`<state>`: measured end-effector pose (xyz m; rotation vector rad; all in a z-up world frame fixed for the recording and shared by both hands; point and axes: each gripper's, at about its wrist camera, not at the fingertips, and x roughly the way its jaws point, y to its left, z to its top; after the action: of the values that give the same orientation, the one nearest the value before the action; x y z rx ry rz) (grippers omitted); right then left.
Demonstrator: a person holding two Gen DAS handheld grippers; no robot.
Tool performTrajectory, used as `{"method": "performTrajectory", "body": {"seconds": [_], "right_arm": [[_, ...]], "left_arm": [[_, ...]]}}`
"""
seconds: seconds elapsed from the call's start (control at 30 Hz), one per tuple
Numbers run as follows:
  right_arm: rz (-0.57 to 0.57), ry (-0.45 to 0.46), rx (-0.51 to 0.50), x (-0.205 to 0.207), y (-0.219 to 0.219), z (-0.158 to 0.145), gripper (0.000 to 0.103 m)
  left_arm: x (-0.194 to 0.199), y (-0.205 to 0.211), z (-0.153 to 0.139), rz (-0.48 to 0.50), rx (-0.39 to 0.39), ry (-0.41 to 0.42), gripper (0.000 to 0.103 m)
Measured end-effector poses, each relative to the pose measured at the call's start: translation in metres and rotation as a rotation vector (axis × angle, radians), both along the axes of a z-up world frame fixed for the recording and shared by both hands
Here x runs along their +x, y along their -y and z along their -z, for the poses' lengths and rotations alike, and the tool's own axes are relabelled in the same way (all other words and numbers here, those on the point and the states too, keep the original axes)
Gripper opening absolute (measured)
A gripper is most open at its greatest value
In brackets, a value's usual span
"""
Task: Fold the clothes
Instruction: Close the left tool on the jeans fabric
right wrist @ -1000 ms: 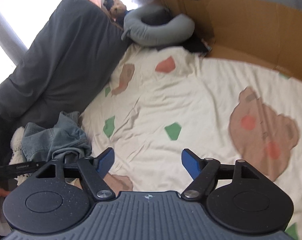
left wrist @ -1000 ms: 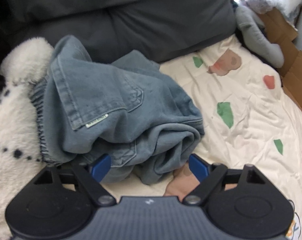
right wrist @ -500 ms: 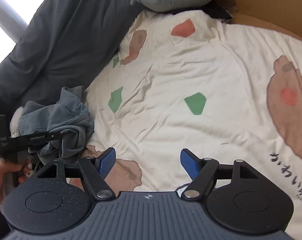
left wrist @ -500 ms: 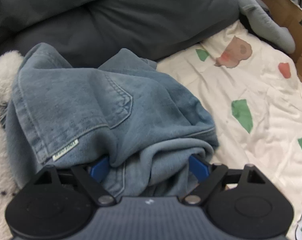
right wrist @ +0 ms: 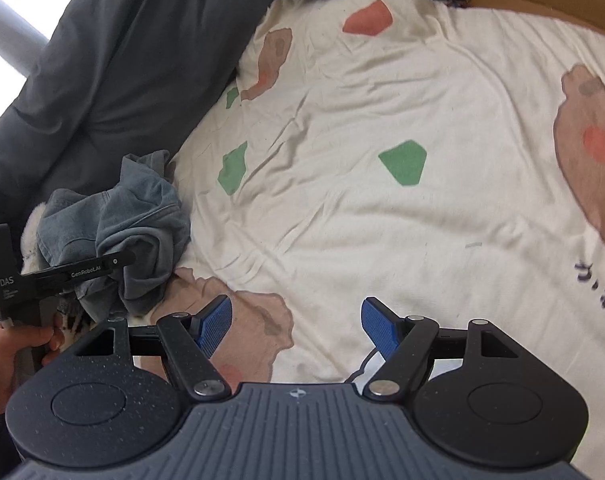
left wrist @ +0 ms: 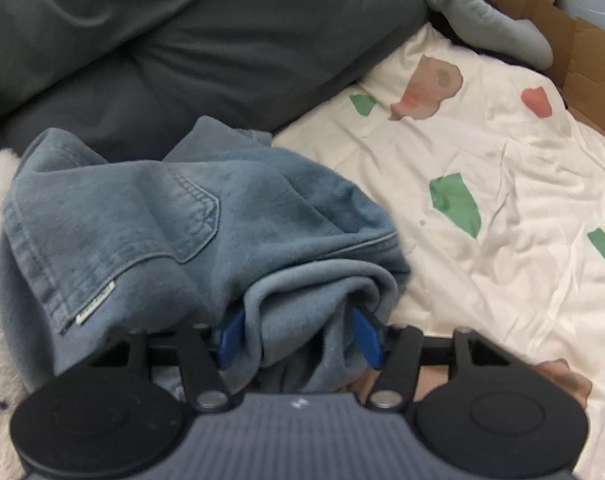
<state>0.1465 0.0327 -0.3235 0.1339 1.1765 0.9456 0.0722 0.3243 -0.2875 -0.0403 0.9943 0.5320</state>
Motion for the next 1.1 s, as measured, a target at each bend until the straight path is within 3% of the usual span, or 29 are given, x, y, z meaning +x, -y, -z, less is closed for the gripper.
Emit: {"method": "performTrajectory", "body": {"seconds": [0.07,0.13,0.23,0.3,0.33,0.37,0.53,0.63,1.1], "right_arm": [[-0.004,-0.005,0.0,-0.002,0.0,0.001,0.075],[-0.012,-0.008,0.0,-0.004,-0.002,0.001,0.075],[-0.024,-0.009,0.002,-0.008,-0.004,0.0,0.075],[-0.034,-0.005,0.007,-0.011,-0.004,-0.001,0.075],[-0.036,-0.004,0.01,-0.012,-0.004,-0.002,0.074],[-0.036,-0.004,0.014,-0.013,-0.004,-0.003,0.073],[-0.039,-0.016,0.033,-0.016,-0.006,-0.004,0.067],[-0.04,-0.016,0.044,-0.018,-0.006,-0.007,0.067],[-0.056,-0.025,0.146,-0.025,-0.016,-0.037,0.066]], "left_arm": [[0.007,-0.005,0.006,0.006,-0.005,-0.012,0.068],[0.014,-0.008,0.013,0.023,-0.015,-0.02,0.082],[0.02,-0.007,0.023,0.053,0.008,-0.049,0.085],[0.019,-0.009,0.024,0.039,0.005,-0.041,0.075],[0.018,-0.01,0.025,0.031,0.004,-0.037,0.059],[0.016,-0.012,0.023,0.017,0.006,-0.035,0.053],[0.011,-0.024,0.01,0.005,-0.06,-0.003,0.033],[0.006,-0.032,-0.006,-0.012,-0.137,0.059,0.028],[-0.024,-0.007,-0.08,0.059,-0.241,0.214,0.024]]}}
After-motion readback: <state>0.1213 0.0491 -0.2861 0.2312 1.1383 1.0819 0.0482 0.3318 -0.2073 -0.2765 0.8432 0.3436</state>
